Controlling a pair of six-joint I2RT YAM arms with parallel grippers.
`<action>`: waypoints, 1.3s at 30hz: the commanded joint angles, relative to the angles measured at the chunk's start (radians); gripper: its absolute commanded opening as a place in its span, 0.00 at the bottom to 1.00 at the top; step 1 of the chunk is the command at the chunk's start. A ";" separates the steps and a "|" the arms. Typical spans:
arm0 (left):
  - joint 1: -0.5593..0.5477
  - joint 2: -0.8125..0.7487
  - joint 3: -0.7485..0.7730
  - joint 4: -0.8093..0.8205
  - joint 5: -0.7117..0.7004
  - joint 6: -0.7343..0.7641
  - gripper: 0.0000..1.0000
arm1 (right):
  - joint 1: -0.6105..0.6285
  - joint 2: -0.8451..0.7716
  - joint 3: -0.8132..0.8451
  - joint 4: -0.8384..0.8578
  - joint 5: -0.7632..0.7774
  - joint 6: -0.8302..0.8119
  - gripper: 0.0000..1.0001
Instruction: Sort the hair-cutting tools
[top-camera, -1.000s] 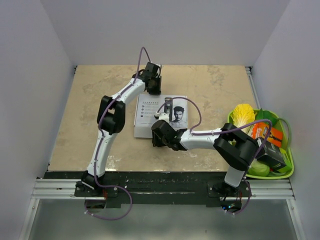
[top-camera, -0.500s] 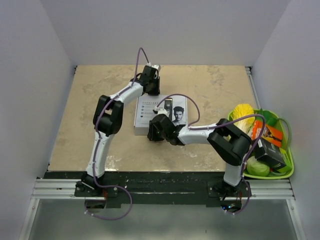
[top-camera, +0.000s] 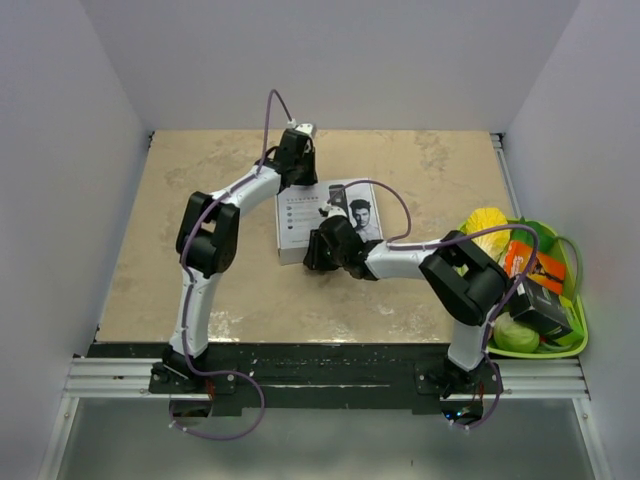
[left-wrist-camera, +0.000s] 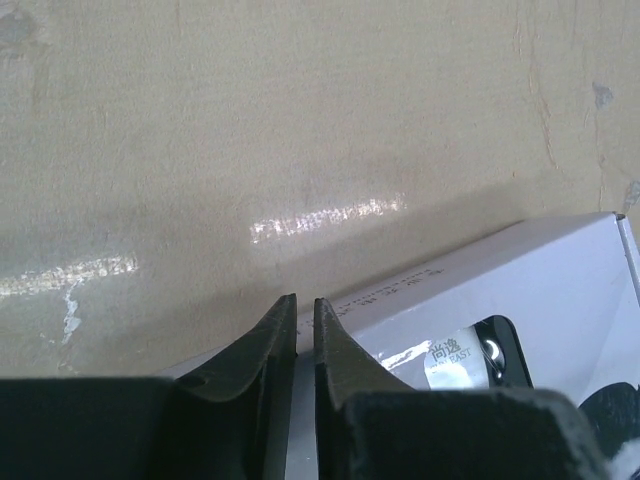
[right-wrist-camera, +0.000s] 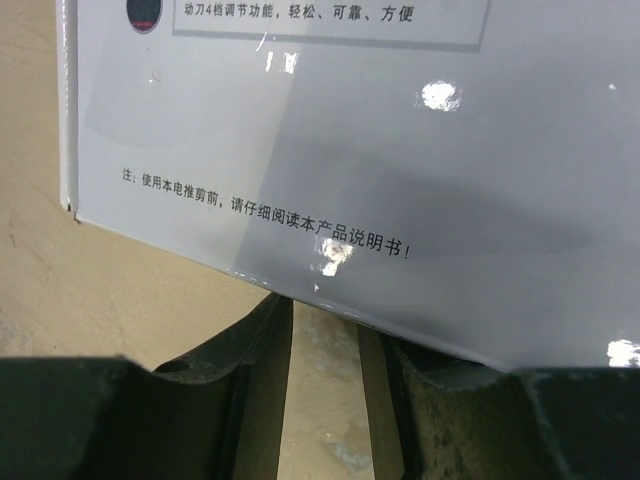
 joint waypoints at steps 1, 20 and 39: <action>-0.038 -0.022 -0.062 -0.235 0.058 -0.010 0.17 | -0.075 -0.009 -0.051 -0.100 0.116 -0.068 0.37; -0.032 -0.686 -0.343 -0.238 -0.010 0.038 0.86 | 0.013 -0.592 0.101 -0.445 0.231 -0.194 0.99; -0.031 -1.265 -0.634 -0.195 -0.237 0.059 0.99 | 0.011 -0.730 0.310 -0.793 0.543 -0.234 0.99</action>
